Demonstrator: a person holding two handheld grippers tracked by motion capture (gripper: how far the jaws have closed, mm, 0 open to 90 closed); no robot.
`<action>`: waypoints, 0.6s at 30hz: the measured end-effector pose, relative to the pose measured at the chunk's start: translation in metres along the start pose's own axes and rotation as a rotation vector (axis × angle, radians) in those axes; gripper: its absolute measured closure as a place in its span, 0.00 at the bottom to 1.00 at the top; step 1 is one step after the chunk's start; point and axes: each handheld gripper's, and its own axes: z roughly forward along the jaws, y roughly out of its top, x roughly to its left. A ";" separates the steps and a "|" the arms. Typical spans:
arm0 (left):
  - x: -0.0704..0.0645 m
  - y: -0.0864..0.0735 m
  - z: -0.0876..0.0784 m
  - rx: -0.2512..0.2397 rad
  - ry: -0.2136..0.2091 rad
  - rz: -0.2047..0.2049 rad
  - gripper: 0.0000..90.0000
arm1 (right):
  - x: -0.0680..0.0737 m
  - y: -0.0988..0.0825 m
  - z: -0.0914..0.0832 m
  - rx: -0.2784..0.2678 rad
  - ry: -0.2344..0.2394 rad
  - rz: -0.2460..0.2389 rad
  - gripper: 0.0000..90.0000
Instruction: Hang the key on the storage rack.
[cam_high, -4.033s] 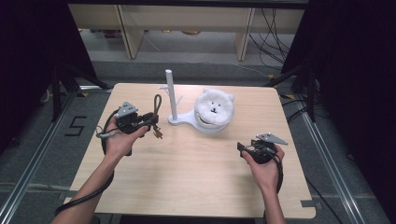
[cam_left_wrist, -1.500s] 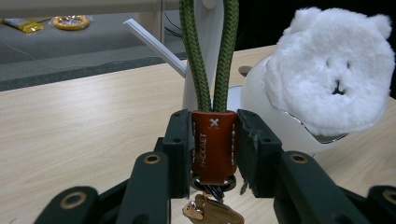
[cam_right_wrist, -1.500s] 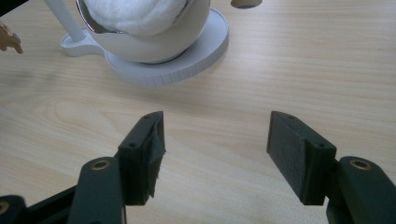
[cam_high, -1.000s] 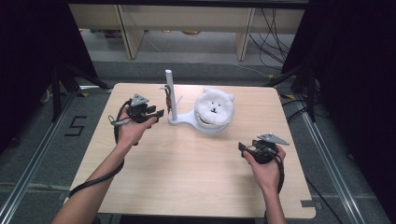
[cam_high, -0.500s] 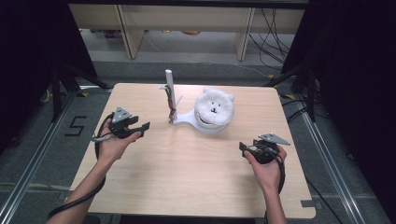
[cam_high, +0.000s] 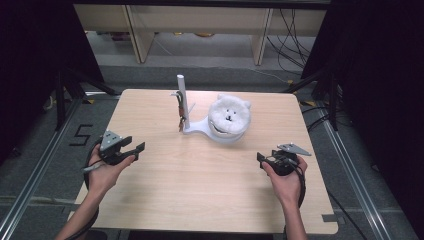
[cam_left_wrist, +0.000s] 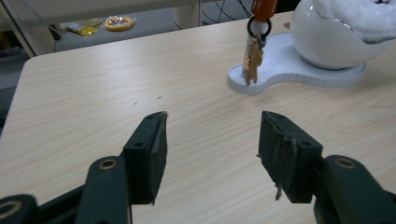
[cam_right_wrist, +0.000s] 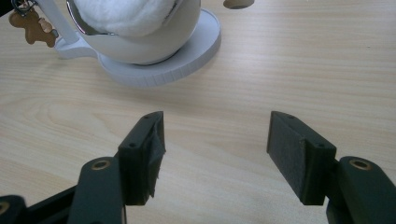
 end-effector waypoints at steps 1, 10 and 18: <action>0.001 -0.005 -0.002 -0.005 0.007 -0.007 0.46 | 0.000 0.000 0.000 0.000 -0.001 0.001 0.42; 0.007 -0.049 -0.010 -0.013 0.066 -0.049 0.46 | -0.004 -0.001 0.002 0.005 0.000 -0.038 0.42; 0.009 -0.060 -0.011 -0.028 0.071 -0.060 0.45 | -0.005 -0.002 0.003 0.017 -0.005 -0.047 0.42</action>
